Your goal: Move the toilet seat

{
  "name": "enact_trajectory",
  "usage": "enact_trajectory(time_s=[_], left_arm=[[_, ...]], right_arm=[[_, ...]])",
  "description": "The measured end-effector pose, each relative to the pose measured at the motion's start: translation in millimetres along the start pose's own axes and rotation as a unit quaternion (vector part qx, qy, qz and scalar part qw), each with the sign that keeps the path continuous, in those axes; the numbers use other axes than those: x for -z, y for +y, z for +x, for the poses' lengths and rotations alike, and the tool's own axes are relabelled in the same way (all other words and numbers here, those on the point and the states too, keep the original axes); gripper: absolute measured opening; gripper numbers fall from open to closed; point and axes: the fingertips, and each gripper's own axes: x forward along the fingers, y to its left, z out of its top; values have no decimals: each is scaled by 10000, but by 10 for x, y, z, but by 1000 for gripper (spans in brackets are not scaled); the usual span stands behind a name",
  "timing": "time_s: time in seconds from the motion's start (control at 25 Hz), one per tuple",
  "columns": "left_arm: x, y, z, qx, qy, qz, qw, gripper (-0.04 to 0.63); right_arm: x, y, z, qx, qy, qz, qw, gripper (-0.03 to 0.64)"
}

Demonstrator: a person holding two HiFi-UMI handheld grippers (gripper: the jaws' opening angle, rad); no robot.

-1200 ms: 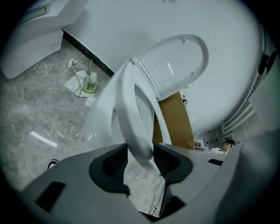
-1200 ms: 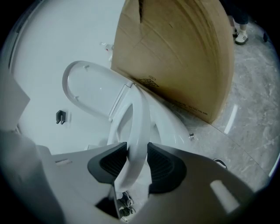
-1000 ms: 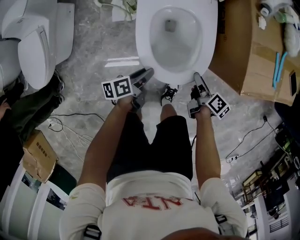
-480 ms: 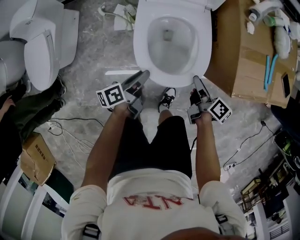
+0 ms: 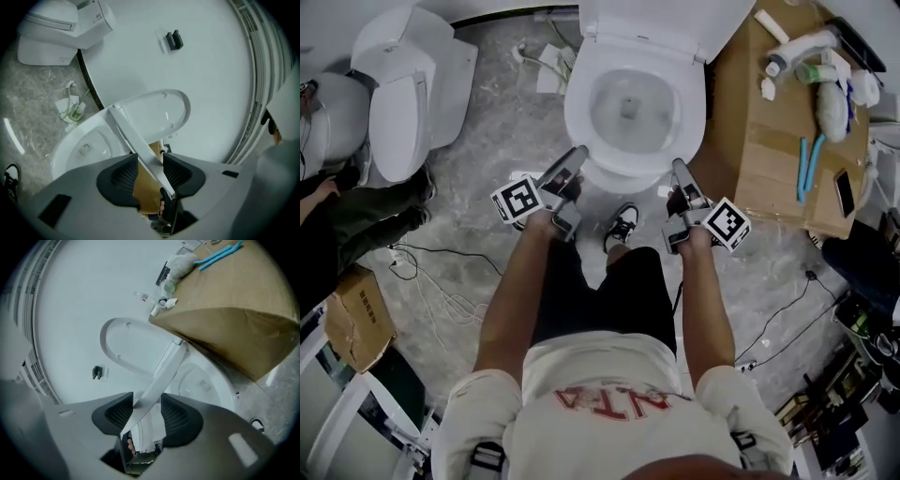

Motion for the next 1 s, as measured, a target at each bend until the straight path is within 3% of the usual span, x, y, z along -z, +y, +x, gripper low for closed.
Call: enact_trajectory(time_s=[0.2,0.6,1.0], left_arm=[[30,-342,106,205,62,360,9991,165],[-236,-755,271,487,155,490,9975,130],[-574,-1071,561,858,353,270,9953,130]], right_arm=[[-209,244,38,-206,-54,1,9998,187],[-460,573,118,-493,-188,-34,9986,199],[-763,950,255,-1332,-353,468,9894,150]])
